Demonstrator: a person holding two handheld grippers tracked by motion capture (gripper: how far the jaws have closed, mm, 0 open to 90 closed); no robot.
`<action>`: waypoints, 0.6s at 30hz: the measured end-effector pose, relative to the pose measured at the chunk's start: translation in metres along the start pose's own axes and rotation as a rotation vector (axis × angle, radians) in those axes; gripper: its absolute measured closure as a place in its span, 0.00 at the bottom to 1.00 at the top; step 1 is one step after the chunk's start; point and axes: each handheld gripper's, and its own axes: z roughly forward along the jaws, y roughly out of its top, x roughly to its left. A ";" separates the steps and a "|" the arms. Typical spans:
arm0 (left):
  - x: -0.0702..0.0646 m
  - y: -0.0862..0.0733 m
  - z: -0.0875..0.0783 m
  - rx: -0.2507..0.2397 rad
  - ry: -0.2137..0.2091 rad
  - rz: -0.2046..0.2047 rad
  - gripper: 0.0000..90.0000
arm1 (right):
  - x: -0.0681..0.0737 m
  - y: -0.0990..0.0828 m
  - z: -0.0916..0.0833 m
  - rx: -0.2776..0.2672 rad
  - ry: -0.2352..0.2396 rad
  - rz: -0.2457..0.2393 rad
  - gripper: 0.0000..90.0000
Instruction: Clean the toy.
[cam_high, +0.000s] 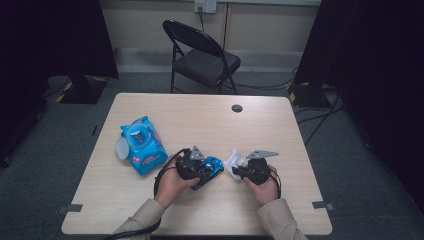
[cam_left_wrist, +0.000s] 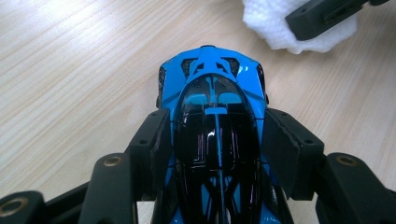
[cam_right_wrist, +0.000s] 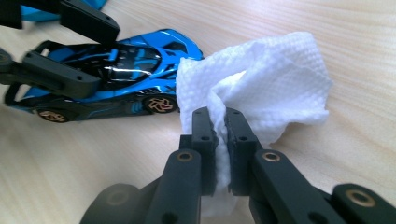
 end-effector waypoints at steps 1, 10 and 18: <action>0.000 0.000 0.000 0.001 0.001 -0.001 0.48 | 0.000 -0.001 0.002 0.006 -0.004 0.000 0.94; 0.000 0.000 0.000 0.002 -0.002 0.000 0.48 | 0.005 -0.001 0.013 0.026 -0.017 -0.025 0.94; 0.000 0.000 0.000 0.000 -0.001 -0.002 0.48 | 0.016 0.000 0.019 0.040 0.017 -0.060 0.94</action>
